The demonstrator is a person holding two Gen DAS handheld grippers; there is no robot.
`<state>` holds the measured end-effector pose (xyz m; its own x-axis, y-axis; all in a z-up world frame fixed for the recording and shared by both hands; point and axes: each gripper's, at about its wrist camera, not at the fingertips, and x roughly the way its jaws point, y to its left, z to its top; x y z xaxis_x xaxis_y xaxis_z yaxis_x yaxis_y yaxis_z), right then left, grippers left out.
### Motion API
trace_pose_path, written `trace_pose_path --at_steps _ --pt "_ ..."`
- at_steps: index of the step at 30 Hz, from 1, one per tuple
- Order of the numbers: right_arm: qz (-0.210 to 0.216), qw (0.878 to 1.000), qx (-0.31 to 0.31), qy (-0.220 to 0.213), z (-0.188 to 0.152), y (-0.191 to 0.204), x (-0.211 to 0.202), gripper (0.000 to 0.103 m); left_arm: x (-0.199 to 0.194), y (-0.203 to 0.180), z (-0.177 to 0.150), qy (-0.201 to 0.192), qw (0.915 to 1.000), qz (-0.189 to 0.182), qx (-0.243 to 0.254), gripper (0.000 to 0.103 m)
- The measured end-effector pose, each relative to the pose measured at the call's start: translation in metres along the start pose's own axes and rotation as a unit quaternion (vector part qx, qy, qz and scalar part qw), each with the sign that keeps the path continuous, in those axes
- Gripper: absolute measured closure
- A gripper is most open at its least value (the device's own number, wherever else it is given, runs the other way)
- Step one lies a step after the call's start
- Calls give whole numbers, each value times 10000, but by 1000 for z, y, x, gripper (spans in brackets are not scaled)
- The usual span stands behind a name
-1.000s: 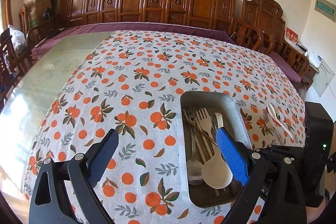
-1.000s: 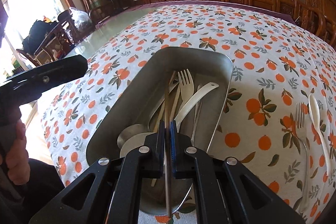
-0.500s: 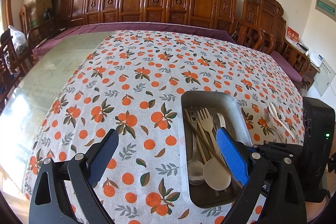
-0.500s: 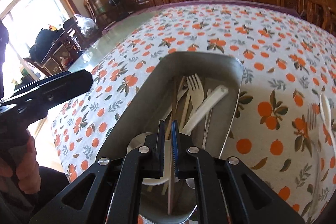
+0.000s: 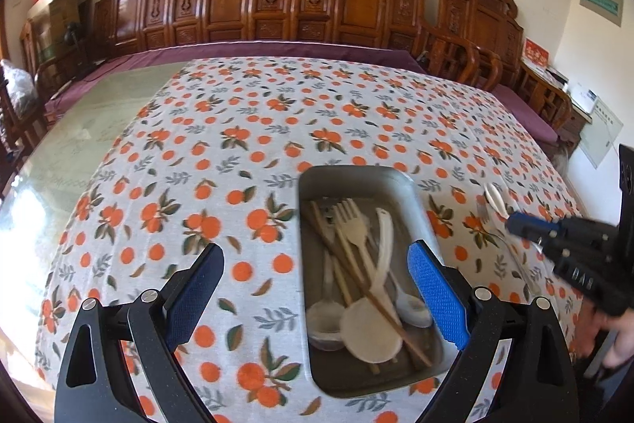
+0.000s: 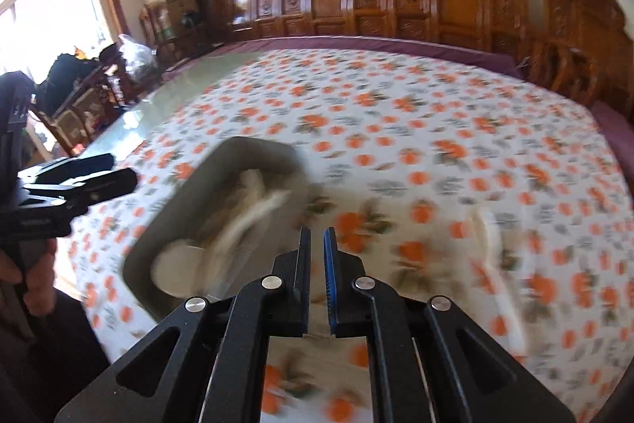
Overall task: Organize utensils
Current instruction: 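Grasp the white plastic spoon on the cloth with the right tool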
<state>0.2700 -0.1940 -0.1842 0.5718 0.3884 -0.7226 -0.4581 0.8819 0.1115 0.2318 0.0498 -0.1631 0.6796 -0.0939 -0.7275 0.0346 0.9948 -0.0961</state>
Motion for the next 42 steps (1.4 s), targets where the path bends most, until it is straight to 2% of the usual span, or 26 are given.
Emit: trace_pose_path --at_steps 3,7,10,17,22,24,26,27,33,42 --pt "-349 9994 -10 45 -8 -30 -5 94 2 -13 -1 13 9999 -73 87 13" --pt "-682 9976 -2 90 -18 -64 -3 78 5 -32 -2 34 9997 -162 206 13" --pt "-796 9966 55 203 -25 -83 8 76 8 -44 -3 57 9994 -208 283 13" --pt "-977 9941 119 454 -42 -109 33 76 13 -72 -9 158 9981 -311 510 13" --pt "-900 9933 87 715 -49 -115 50 76 14 -86 -14 189 9974 -363 595 13" --pt "-873 9936 91 714 -49 -114 48 76 14 -91 -15 193 9971 -375 630 13" --pt "-861 9935 63 739 -50 -114 47 85 14 -96 -16 204 9968 -379 669 13" --pt "-834 9937 35 752 -50 -113 47 93 14 -98 -16 212 9967 -377 689 13" --pt "-752 9939 79 804 -57 -117 38 93 10 -111 -18 202 9959 -385 796 13" --pt "-750 9943 427 624 -67 -142 15 93 8 -141 -24 275 9934 -377 1045 13"
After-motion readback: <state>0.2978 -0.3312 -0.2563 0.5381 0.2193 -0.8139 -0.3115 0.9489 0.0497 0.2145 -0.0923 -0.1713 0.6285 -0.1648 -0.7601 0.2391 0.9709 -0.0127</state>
